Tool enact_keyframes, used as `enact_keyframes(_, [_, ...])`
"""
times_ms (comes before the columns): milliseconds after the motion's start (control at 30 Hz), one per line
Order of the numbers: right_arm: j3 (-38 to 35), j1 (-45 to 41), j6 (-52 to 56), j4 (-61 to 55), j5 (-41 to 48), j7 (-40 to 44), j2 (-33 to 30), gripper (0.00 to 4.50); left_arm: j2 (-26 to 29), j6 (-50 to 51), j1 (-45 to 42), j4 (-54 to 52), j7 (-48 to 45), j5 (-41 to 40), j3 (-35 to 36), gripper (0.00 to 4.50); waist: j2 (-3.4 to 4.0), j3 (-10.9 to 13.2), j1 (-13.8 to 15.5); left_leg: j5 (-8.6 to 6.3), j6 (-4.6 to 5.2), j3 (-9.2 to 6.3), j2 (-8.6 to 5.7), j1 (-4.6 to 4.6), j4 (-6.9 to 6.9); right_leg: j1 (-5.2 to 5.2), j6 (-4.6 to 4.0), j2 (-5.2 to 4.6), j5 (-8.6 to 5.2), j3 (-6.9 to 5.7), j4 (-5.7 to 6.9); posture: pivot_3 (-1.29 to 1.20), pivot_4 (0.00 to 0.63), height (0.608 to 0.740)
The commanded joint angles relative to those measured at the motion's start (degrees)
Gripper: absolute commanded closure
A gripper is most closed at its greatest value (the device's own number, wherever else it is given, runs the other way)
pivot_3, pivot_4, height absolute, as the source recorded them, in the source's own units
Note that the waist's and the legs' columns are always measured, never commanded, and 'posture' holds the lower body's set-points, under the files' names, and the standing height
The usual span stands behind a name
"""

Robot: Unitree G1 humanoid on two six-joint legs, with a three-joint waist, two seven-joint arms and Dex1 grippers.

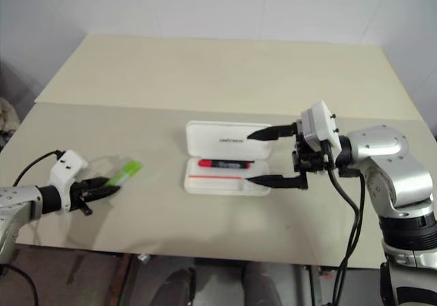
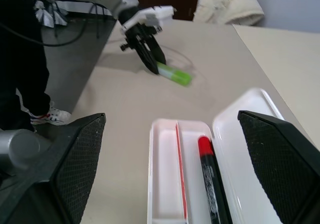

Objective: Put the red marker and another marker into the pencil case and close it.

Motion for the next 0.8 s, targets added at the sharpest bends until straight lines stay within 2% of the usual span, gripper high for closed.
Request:
enact_keyframes(33, [-1.8,0.04,-3.72,3.01,-1.71,-0.92,0.02,0.0,1.54,-4.09,-1.0,-0.32,-1.53,0.6,1.25,3.4,0.0,0.0,-0.02,0.03,-0.05,0.0,0.0,-0.01,-0.01,-0.01,-0.01,0.0,0.01,0.0,0.0,0.0,0.15,0.74])
enact_keyframes(233, [-3.7,0.3,-8.82,11.21,-5.14,-0.4,-2.2,0.0,3.68,-15.04,-0.45,0.96,-11.72,-1.75,3.55,3.4,-0.02,0.0,-0.03,0.04,-0.08,0.02,0.0,-0.07,-0.07,-0.07,-0.01,-0.01,0.01,0.0,-0.06,0.0,0.15,0.74])
enact_keyframes(333, [-4.23,1.53,-10.02,12.85,-6.14,-0.83,-2.62,0.0,6.45,-20.56,-2.1,2.5,-19.69,-2.53,1.89,3.4,-0.01,0.0,-0.07,0.04,-0.08,0.02,0.03,-0.08,-0.14,-0.1,-0.04,0.01,-0.01,-0.01,-0.09,0.0,0.15,0.74])
enact_keyframes(433, [-4.47,3.11,-10.45,12.43,-6.39,-1.4,-2.67,0.0,7.0,-22.15,-5.77,3.85,-22.94,-2.65,-0.52,3.4,-0.01,0.01,-0.12,0.04,-0.08,0.04,0.02,-0.08,-0.14,-0.09,-0.05,0.0,-0.01,-0.02,-0.11,0.0,0.15,0.74])
enact_keyframes(633, [-6.34,8.12,-9.51,8.76,-5.91,-3.91,-2.8,0.0,4.71,-20.55,-15.06,4.47,-26.16,-2.9,-7.71,3.4,-0.01,0.01,-0.02,0.04,-0.08,0.04,0.0,-0.1,-0.04,-0.07,0.0,0.01,0.01,-0.01,-0.04,0.0,0.15,0.74])
enact_keyframes(800, [-8.15,13.01,-8.26,3.72,-4.96,-7.08,-2.49,0.0,-0.15,-20.11,-24.6,5.91,-27.57,-1.6,-15.39,3.4,-0.02,0.01,0.02,0.05,-0.08,0.02,0.0,-0.1,0.02,-0.06,0.02,0.04,0.02,-0.01,0.04,0.0,0.15,0.74])
